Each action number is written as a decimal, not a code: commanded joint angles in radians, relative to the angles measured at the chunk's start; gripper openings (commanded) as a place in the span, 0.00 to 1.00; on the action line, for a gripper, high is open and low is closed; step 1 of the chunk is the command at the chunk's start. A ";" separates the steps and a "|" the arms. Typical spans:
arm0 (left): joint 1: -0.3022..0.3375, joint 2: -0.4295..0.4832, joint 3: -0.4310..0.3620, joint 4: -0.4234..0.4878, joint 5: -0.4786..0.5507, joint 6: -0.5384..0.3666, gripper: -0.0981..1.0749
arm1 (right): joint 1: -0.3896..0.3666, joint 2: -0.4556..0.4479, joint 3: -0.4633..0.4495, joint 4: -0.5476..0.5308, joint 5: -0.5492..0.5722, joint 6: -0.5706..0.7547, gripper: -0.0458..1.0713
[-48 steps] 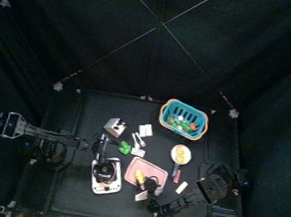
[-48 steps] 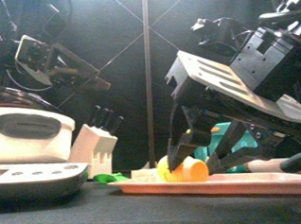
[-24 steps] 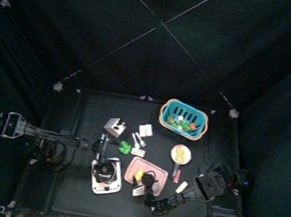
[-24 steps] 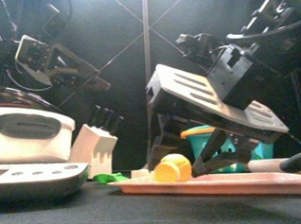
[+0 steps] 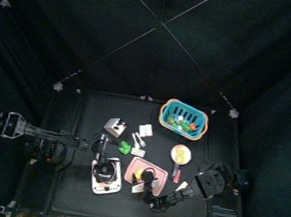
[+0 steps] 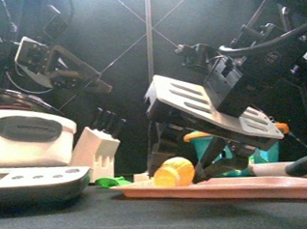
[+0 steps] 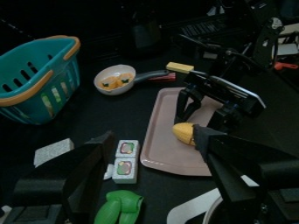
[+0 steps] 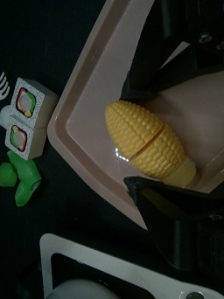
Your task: Place corn on plate to cut
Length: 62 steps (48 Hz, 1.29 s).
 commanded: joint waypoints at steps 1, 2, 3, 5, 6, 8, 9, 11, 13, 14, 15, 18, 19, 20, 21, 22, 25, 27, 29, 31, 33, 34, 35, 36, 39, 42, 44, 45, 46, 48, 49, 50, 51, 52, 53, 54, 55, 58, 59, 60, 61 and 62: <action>0.003 -0.003 -0.012 -0.005 -0.003 0.000 0.97 | -0.002 -0.051 0.002 -0.014 0.002 0.000 0.91; 0.003 -0.003 -0.011 -0.005 -0.003 0.000 0.97 | -0.002 -0.054 0.003 -0.018 0.002 0.000 0.91; 0.003 -0.003 -0.011 -0.005 -0.003 0.000 0.97 | -0.002 -0.058 0.009 -0.025 0.002 0.000 0.91; 0.003 -0.003 -0.011 -0.005 -0.003 0.000 0.97 | -0.003 -0.067 0.018 -0.029 0.002 0.002 0.91; 0.003 -0.003 -0.011 -0.005 -0.003 0.000 0.97 | -0.003 -0.072 0.023 -0.032 0.002 0.002 0.91; 0.003 -0.003 -0.011 -0.005 -0.003 0.000 0.97 | -0.006 -0.080 0.029 -0.038 0.000 0.003 0.91; 0.003 -0.005 -0.011 -0.005 -0.003 0.000 0.97 | -0.008 -0.083 0.032 -0.043 0.000 0.003 0.91; 0.003 -0.003 -0.011 -0.005 -0.003 0.000 0.97 | -0.008 -0.091 0.038 -0.051 0.000 0.003 0.91; 0.003 -0.003 -0.011 -0.005 -0.003 0.000 0.97 | -0.008 -0.100 0.043 -0.060 -0.002 0.003 0.91; 0.003 -0.005 -0.011 -0.005 -0.003 0.000 0.97 | -0.008 -0.103 0.046 -0.067 -0.002 0.005 0.91; 0.003 -0.005 -0.011 -0.005 -0.003 0.000 0.97 | -0.008 -0.106 0.049 -0.069 -0.002 0.005 0.91; 0.003 -0.005 -0.011 -0.005 -0.003 0.000 0.97 | -0.008 -0.112 0.051 -0.069 -0.002 0.003 0.91; 0.003 -0.003 -0.011 -0.005 -0.003 0.000 0.97 | -0.008 -0.114 0.051 -0.071 -0.002 0.002 0.91; 0.005 -0.003 -0.011 -0.005 -0.003 0.000 0.97 | -0.009 -0.114 0.052 -0.069 -0.002 0.002 0.91; 0.003 -0.005 -0.011 -0.005 -0.003 0.000 0.97 | -0.008 -0.115 0.054 -0.069 -0.002 0.003 0.91; 0.003 -0.003 -0.011 -0.005 -0.003 0.000 0.97 | -0.008 -0.117 0.055 -0.069 -0.002 0.003 0.91; 0.005 -0.005 -0.011 -0.005 -0.003 0.000 0.97 | -0.008 -0.120 0.057 -0.069 -0.002 0.003 0.91; 0.003 -0.003 -0.011 -0.005 -0.003 0.000 0.97 | -0.008 -0.120 0.057 -0.067 -0.002 0.003 0.91; 0.003 -0.003 -0.011 -0.005 -0.003 0.000 0.97 | -0.008 -0.123 0.057 -0.069 -0.002 0.003 0.91; 0.005 -0.005 -0.011 -0.005 -0.003 0.000 0.97 | -0.008 -0.124 0.058 -0.069 -0.002 0.003 0.91; 0.003 -0.003 -0.011 -0.005 -0.003 0.000 0.97 | -0.009 -0.127 0.058 -0.069 -0.002 0.003 0.91; 0.005 -0.003 -0.011 -0.005 -0.003 0.000 0.97 | -0.008 -0.129 0.058 -0.069 -0.002 0.003 0.91; 0.005 -0.005 -0.011 -0.005 -0.003 0.000 0.97 | -0.008 -0.130 0.058 -0.071 -0.002 0.003 0.91; 0.005 -0.003 -0.011 -0.005 -0.003 0.000 0.97 | -0.008 -0.132 0.058 -0.072 -0.002 0.002 0.91; 0.005 -0.005 -0.011 -0.005 -0.003 0.000 0.97 | -0.008 -0.135 0.061 -0.071 -0.002 0.003 0.91; 0.003 -0.005 -0.011 -0.005 -0.003 0.000 0.97 | -0.008 -0.140 0.067 -0.067 -0.002 0.003 0.91; 0.005 -0.003 -0.011 -0.005 -0.003 0.000 0.97 | -0.008 -0.143 0.071 -0.067 -0.002 0.003 0.91; 0.005 -0.003 -0.011 -0.005 -0.003 0.000 0.97 | -0.009 -0.146 0.074 -0.067 -0.002 0.003 0.91; 0.005 -0.003 -0.012 -0.005 -0.002 0.000 0.97 | -0.008 -0.149 0.075 -0.067 -0.002 0.003 0.91; 0.003 -0.005 -0.011 -0.005 -0.002 0.000 0.97 | -0.009 -0.155 0.080 -0.067 -0.002 0.003 0.91; 0.005 -0.003 -0.011 -0.005 -0.003 0.000 0.97 | -0.009 -0.158 0.083 -0.067 -0.002 0.003 0.91; 0.003 -0.003 -0.011 -0.005 -0.003 0.000 0.97 | -0.011 -0.161 0.086 -0.067 -0.002 0.003 0.91; 0.005 -0.003 -0.011 -0.006 -0.003 0.000 0.97 | -0.009 -0.166 0.089 -0.066 -0.002 0.003 0.91; 0.003 -0.003 -0.011 -0.005 -0.003 0.000 0.97 | -0.009 -0.169 0.091 -0.067 0.000 0.003 0.91; 0.005 -0.005 -0.011 -0.005 -0.003 0.000 0.97 | -0.011 -0.172 0.094 -0.066 -0.002 0.003 0.91; 0.005 -0.003 -0.012 -0.005 -0.003 0.000 0.97 | -0.011 -0.173 0.095 -0.067 -0.002 0.003 0.91; 0.003 -0.003 -0.011 -0.005 -0.003 0.000 0.97 | -0.009 -0.176 0.097 -0.067 -0.002 0.003 0.91; 0.003 -0.003 -0.011 -0.005 -0.003 0.000 0.97 | -0.012 -0.183 0.100 -0.067 -0.002 0.002 0.91; 0.005 -0.005 -0.011 -0.005 -0.003 0.000 0.97 | -0.012 -0.186 0.101 -0.067 -0.002 -0.002 0.91; 0.005 -0.005 -0.012 -0.005 -0.003 0.000 0.97 | -0.012 -0.187 0.103 -0.066 -0.002 -0.005 0.91; 0.005 -0.005 -0.011 -0.005 -0.003 0.000 0.97 | -0.012 -0.190 0.104 -0.067 -0.002 -0.008 0.91; 0.005 -0.003 -0.011 -0.005 -0.003 -0.002 0.97 | -0.014 -0.193 0.104 -0.066 -0.002 -0.011 0.91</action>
